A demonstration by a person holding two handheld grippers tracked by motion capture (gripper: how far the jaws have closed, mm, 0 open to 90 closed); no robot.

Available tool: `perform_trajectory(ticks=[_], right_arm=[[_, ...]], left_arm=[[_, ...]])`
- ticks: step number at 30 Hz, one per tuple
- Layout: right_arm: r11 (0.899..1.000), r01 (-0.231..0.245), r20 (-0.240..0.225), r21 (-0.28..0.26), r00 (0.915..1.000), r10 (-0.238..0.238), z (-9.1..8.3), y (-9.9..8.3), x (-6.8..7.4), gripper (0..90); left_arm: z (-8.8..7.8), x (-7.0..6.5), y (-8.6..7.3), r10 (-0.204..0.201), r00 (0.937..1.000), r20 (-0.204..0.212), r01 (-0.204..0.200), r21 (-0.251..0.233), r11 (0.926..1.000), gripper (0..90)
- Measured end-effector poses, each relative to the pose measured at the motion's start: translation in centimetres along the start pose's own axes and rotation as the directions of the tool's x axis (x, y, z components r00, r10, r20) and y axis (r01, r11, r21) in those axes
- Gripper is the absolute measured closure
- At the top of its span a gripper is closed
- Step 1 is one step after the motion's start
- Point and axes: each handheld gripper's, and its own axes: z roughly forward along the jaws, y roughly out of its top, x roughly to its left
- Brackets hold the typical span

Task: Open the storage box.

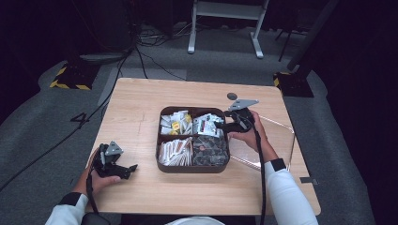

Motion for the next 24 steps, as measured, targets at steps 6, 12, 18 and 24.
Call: perform_trajectory(ticks=[6,12,18,24], right_arm=[[0.998,0.005,-0.032,0.063,0.9995,-0.003,2.9,0.4,0.3,32.6],[0.991,0.008,-0.054,0.13,0.9986,0.0,4.9,0.3,0.2,30.1],[0.986,0.005,-0.05,0.169,0.9987,0.004,5.9,0.1,0.1,27.4],[0.986,0.003,-0.062,0.168,0.9981,0.008,6.3,0.1,0.5,29.1]], left_arm=[[0.0,0.0,0.0,0.0,1.0,0.0,0.0,0.0,1.0,0.5],[0.0,0.0,0.0,0.001,1.0,0.002,-0.001,-0.001,1.0,0.5],[0.0,0.0,0.0,0.001,1.0,0.002,-0.001,-0.001,1.0,0.5],[0.0,0.0,0.0,0.001,1.0,0.002,-0.001,0.0,1.0,0.5]])
